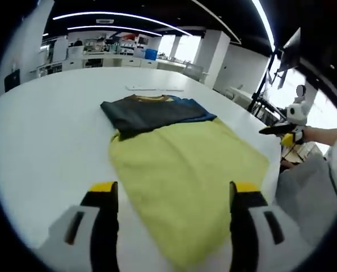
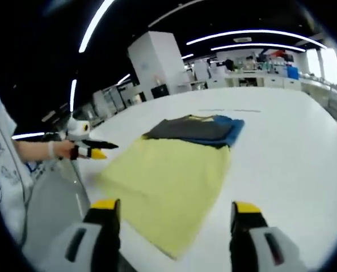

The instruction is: Fold the garment on the visible template until the final outline fits inside the template.

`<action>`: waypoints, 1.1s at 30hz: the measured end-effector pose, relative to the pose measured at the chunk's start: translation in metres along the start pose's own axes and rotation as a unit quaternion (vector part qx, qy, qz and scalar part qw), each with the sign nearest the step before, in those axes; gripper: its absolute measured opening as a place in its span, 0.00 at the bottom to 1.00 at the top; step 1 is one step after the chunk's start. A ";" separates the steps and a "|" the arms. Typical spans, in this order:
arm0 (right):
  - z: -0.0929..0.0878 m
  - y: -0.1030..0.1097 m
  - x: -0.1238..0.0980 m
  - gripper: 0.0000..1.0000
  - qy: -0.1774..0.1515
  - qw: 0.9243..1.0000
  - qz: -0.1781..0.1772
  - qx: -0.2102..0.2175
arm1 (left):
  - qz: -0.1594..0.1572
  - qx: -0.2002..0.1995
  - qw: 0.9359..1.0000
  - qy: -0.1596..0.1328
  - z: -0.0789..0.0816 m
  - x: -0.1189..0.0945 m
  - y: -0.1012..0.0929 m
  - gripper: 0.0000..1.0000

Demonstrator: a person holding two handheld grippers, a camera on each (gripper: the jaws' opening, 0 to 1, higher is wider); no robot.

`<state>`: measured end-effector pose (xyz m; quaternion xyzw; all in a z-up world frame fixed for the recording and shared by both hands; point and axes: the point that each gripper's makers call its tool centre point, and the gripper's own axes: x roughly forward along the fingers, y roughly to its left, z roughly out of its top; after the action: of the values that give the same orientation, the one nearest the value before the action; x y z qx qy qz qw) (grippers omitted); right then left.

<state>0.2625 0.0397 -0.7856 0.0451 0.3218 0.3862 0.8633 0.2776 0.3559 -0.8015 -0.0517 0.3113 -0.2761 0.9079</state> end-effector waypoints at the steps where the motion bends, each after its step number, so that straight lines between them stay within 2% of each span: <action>1: -0.003 -0.001 0.000 0.79 0.003 1.000 -0.002 -0.002 | -0.001 -0.002 1.000 0.003 -0.003 -0.002 0.000 0.75; 4: -0.006 -0.003 -0.001 0.80 0.006 1.000 -0.009 -0.009 | 0.003 -0.009 1.000 0.004 -0.012 -0.010 0.001 0.76; 11: -0.010 -0.003 0.001 0.79 0.015 1.000 -0.004 -0.004 | 0.008 -0.012 1.000 0.012 -0.023 -0.021 0.000 0.74; 13: -0.014 0.001 0.002 0.79 0.017 1.000 0.008 0.012 | 0.007 -0.010 1.000 0.020 -0.028 -0.023 0.004 0.73; 18: -0.025 0.000 0.003 0.76 0.028 0.999 0.005 0.019 | -0.007 -0.027 0.999 0.032 -0.040 -0.030 -0.001 0.61; 20: -0.032 0.002 0.002 0.71 0.037 0.999 0.014 0.028 | -0.007 -0.033 0.999 0.034 -0.046 -0.032 0.002 0.60; 22: -0.037 0.008 -0.001 0.54 0.044 0.998 0.028 0.044 | -0.005 -0.041 0.999 0.036 -0.050 -0.036 0.002 0.59; 23: -0.039 0.007 -0.001 0.49 0.046 0.997 0.030 0.050 | -0.005 -0.043 0.998 0.037 -0.052 -0.037 0.000 0.58; 29: -0.049 0.003 -0.002 0.46 0.057 0.997 0.018 0.051 | -0.007 -0.056 0.997 0.045 -0.065 -0.044 -0.002 0.50; 33: -0.055 0.006 -0.002 0.45 0.067 0.996 0.023 0.062 | -0.005 -0.059 0.997 0.047 -0.067 -0.045 -0.002 0.41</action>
<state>0.2259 0.0331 -0.8260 0.0799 0.4011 0.3877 0.8261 0.2076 0.3838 -0.8302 -0.0940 0.3689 -0.2639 0.8862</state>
